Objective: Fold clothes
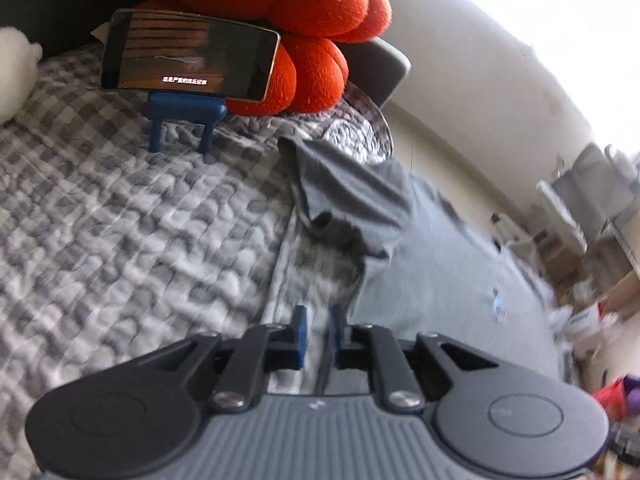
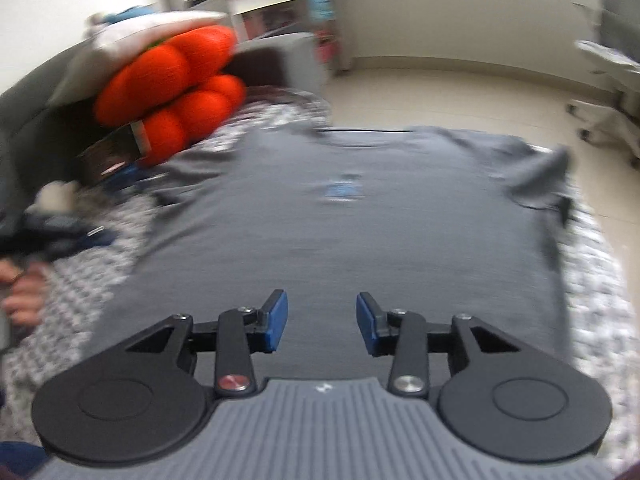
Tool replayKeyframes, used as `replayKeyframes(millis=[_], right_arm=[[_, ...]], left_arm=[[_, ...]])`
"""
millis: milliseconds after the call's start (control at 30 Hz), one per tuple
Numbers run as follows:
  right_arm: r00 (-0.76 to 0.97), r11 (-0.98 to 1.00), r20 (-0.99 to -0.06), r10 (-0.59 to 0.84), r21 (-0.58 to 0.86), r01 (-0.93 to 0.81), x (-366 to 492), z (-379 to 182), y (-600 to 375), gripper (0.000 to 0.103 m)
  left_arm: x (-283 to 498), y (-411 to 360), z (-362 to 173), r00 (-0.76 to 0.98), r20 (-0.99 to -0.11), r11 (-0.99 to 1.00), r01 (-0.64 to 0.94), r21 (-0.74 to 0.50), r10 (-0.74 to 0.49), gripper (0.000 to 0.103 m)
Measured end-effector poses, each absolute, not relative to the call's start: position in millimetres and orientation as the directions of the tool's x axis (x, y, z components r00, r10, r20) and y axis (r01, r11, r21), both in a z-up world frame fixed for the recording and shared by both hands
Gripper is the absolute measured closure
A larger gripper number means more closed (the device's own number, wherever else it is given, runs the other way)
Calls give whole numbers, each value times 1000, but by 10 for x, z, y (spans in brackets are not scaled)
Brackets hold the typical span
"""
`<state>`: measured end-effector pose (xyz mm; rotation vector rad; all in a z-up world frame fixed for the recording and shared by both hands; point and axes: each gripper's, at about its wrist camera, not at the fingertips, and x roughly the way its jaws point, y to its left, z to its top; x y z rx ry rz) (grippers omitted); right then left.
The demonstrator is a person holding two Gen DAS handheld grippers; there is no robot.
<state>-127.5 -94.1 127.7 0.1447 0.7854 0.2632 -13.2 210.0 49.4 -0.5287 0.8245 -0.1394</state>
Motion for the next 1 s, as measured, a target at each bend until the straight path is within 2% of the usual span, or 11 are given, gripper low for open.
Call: replayKeyframes(millis=[67, 200, 467, 533, 567, 600, 667, 900, 1000], right_arm=[[654, 940, -676, 340, 265, -215, -1238, 1265, -753, 61], [626, 925, -682, 379, 295, -238, -1134, 1196, -423, 60], [616, 918, -680, 397, 309, -250, -1067, 1084, -277, 60], [613, 917, -684, 396, 320, -237, -1050, 1039, -297, 60], [610, 916, -685, 399, 325, -235, -1047, 1020, -303, 60], [606, 912, -683, 409, 330, -244, -1056, 1011, -297, 60], [597, 902, -677, 430, 340, -264, -1075, 997, -284, 60], [598, 879, -645, 476, 378, -291, -1094, 1028, -280, 60], [608, 869, -626, 488, 417, -267, -1083, 1036, -356, 60]], left_arm=[[-2, 2097, 483, 684, -648, 838, -99, -537, -335, 74], [291, 2038, 417, 686, -630, 779, -146, -609, -364, 66], [805, 1933, 197, 686, -632, 691, -258, -675, -361, 63], [853, 1879, 201, 698, -627, 702, -250, -666, -346, 65], [861, 1852, 209, 706, -625, 713, -246, -656, -332, 70], [862, 1832, 218, 713, -625, 727, -240, -643, -318, 88], [849, 1810, 232, 725, -616, 744, -221, -631, -307, 96], [726, 1659, 443, 787, -533, 782, -108, -614, -310, 99], [701, 1477, 577, 810, -508, 825, -53, -562, -293, 98]])
